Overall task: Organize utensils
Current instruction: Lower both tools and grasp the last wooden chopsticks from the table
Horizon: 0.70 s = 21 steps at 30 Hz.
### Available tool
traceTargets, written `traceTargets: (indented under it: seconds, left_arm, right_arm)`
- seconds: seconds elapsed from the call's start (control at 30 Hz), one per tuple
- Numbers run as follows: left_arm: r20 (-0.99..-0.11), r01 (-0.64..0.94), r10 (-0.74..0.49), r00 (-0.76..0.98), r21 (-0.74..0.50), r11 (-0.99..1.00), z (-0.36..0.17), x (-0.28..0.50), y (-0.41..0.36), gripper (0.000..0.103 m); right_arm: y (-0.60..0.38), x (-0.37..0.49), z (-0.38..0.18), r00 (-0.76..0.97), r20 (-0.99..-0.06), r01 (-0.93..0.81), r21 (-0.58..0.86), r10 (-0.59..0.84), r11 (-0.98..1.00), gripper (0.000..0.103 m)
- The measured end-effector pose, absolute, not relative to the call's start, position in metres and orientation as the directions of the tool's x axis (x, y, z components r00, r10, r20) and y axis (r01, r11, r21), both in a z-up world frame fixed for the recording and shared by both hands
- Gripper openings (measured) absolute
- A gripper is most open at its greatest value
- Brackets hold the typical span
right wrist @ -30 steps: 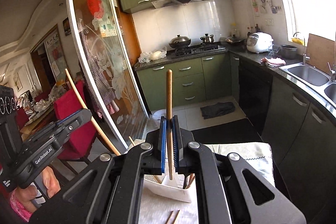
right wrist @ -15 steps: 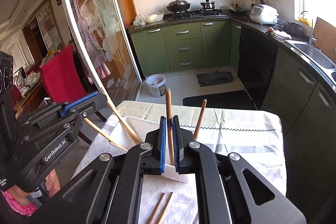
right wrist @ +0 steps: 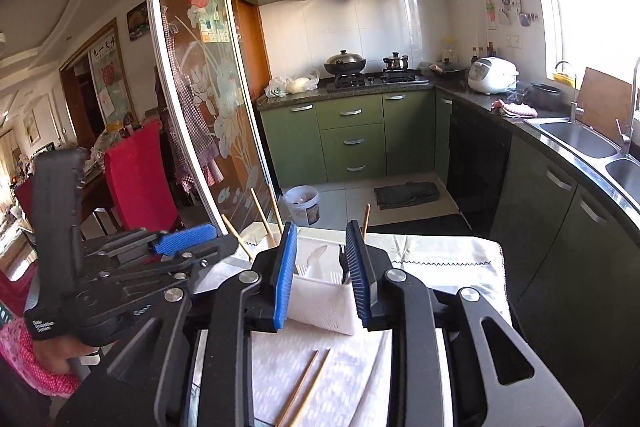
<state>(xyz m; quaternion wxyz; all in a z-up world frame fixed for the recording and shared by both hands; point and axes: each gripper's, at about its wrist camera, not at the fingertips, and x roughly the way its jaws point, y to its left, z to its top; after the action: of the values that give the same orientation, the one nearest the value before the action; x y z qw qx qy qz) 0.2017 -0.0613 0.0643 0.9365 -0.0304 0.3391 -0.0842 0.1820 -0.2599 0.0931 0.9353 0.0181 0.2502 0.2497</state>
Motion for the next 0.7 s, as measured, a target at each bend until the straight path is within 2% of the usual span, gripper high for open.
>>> traceTargets:
  seconds: [0.03, 0.1, 0.23, 0.33, 0.6, 0.7]
  left_arm:
    - [-0.68, 0.145, -0.192, 0.708, -0.127, 0.981, 0.049, 0.202, -0.067, 0.034]
    - [-0.778, 0.152, -0.221, 0.588, -0.162, 0.975, 0.011, 0.206, -0.077, 0.034]
    - [-0.88, 0.114, -0.217, 0.423, -0.187, 0.976, -0.059, 0.216, -0.088, 0.034]
    - [-0.912, 0.07, -0.162, 0.376, -0.147, 0.987, -0.092, 0.225, -0.091, 0.027]
    - [-0.941, -0.013, -0.096, 0.325, -0.105, 0.994, -0.121, 0.238, -0.096, 0.024]
    - [-0.954, -0.02, -0.071, 0.293, -0.08, 0.997, -0.129, 0.239, -0.102, 0.015]
  right_arm:
    - [-0.268, 0.172, 0.088, 0.747, -0.463, -0.456, 0.164, 0.477, 0.875, 0.033]
    - [-0.284, 0.155, 0.071, 0.734, -0.484, -0.447, 0.185, 0.477, 0.875, 0.034]
    - [-0.317, 0.131, 0.03, 0.699, -0.528, -0.412, 0.254, 0.482, 0.875, 0.034]
    - [-0.339, 0.121, 0.002, 0.67, -0.56, -0.385, 0.297, 0.486, 0.874, 0.034]
    - [-0.377, 0.114, -0.027, 0.656, -0.577, -0.331, 0.359, 0.486, 0.873, 0.034]
    - [-0.382, 0.112, -0.029, 0.655, -0.569, -0.331, 0.376, 0.497, 0.865, 0.034]
